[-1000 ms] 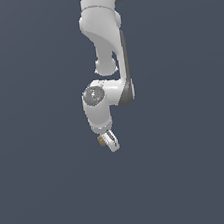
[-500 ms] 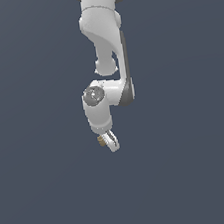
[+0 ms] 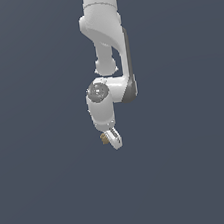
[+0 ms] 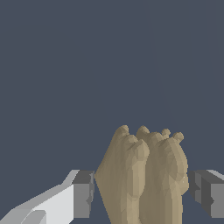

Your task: Pick up the object and move it to a goal position.

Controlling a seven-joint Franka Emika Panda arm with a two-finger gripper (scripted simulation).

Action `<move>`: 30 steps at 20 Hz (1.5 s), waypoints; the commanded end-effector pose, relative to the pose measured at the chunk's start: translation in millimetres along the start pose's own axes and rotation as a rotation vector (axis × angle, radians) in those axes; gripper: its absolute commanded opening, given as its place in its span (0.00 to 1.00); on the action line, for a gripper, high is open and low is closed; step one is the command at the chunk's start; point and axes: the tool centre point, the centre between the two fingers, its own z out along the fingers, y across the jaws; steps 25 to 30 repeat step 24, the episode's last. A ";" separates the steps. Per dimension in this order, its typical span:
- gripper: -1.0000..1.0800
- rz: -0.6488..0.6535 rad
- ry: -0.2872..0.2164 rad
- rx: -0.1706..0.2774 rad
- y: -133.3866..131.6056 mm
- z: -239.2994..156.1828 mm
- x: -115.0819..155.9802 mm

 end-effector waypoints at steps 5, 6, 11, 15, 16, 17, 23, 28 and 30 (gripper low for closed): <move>0.00 -0.001 0.000 0.001 0.3 -11.9 -43.3; 0.00 -0.002 0.000 0.000 0.4 -14.3 -52.8; 0.00 -0.002 0.000 0.000 0.5 -27.5 -100.4; 0.00 -0.002 0.000 0.000 -0.1 -36.0 -130.4; 0.00 -0.001 0.000 0.000 -0.3 -37.4 -136.2; 0.00 -0.001 0.000 0.000 -0.6 -38.9 -141.2; 0.00 -0.001 0.000 0.000 -1.7 -43.4 -156.8; 0.00 -0.001 0.000 0.000 -1.8 -43.5 -157.1; 0.00 -0.001 0.000 0.000 -1.8 -43.5 -157.1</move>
